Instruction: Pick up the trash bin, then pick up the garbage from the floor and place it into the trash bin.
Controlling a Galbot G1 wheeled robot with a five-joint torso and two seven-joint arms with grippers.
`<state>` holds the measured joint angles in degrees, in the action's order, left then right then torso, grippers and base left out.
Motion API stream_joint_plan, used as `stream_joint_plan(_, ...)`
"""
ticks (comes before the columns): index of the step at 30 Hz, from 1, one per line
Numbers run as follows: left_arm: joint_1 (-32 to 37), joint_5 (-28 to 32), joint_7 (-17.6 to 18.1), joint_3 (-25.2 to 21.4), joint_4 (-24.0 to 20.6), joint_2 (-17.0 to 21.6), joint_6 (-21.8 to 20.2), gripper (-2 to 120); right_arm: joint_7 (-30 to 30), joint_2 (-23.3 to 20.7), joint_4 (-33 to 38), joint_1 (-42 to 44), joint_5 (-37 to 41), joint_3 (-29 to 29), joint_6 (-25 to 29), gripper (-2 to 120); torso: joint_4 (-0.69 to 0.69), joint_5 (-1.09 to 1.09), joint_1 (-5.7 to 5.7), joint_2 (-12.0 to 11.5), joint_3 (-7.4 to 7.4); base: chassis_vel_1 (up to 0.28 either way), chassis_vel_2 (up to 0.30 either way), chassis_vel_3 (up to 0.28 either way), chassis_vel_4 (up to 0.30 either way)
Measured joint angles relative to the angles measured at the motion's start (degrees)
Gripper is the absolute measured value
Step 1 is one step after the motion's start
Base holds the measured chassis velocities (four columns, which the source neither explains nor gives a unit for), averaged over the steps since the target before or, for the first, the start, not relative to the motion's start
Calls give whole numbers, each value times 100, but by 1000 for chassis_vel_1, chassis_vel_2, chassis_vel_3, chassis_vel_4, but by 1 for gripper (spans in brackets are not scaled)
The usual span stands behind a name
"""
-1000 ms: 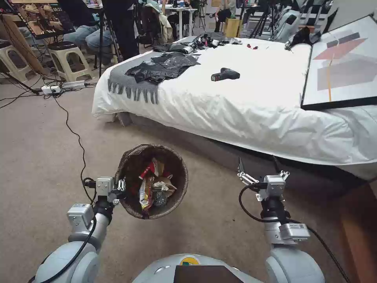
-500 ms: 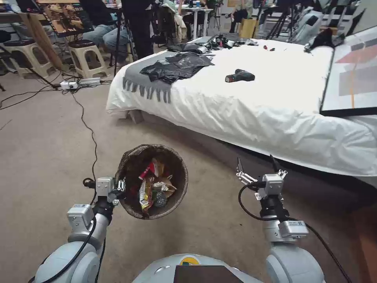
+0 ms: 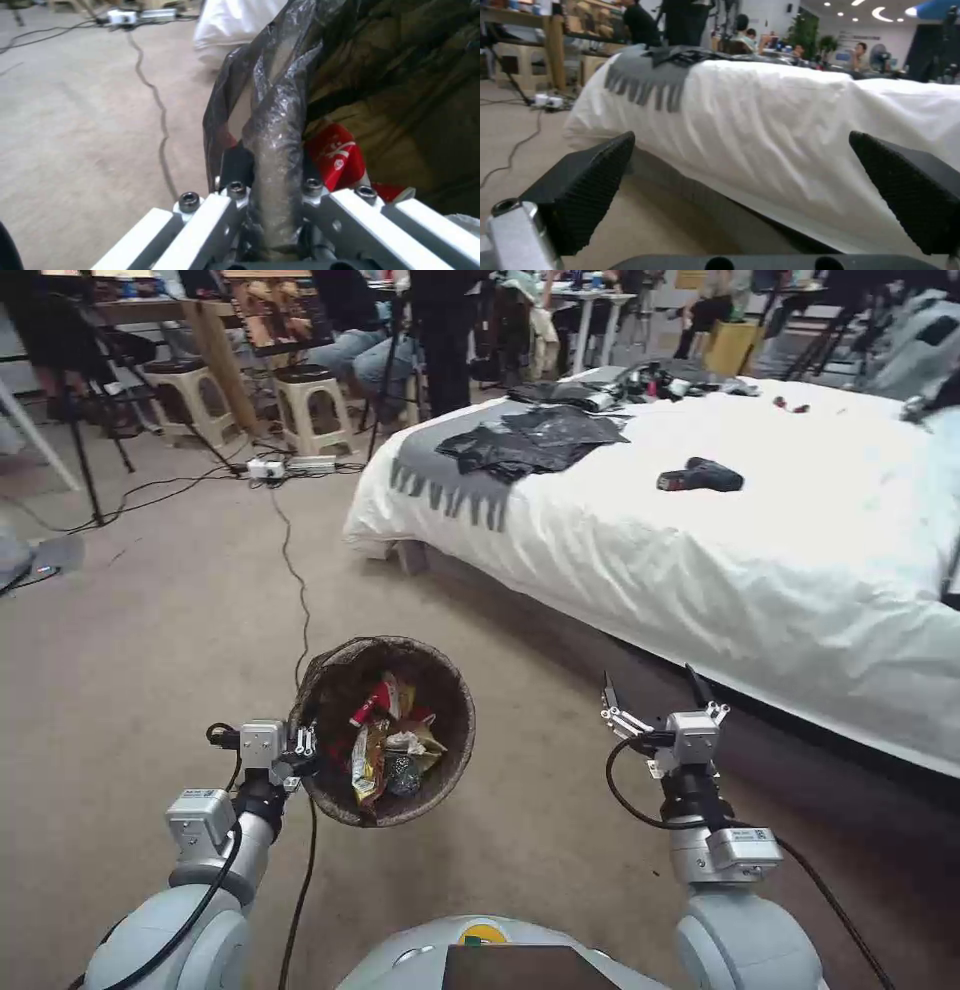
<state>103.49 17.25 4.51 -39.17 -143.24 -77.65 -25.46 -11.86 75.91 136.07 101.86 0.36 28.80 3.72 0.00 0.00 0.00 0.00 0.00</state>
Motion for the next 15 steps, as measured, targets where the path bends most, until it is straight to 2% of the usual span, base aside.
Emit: stream_joint_plan(15,-1,0,0,-13,0,-5,5,3,-12,-64,-25,-65,92,2,-52,100,-1,0,0,0,0,107,103,108,106)
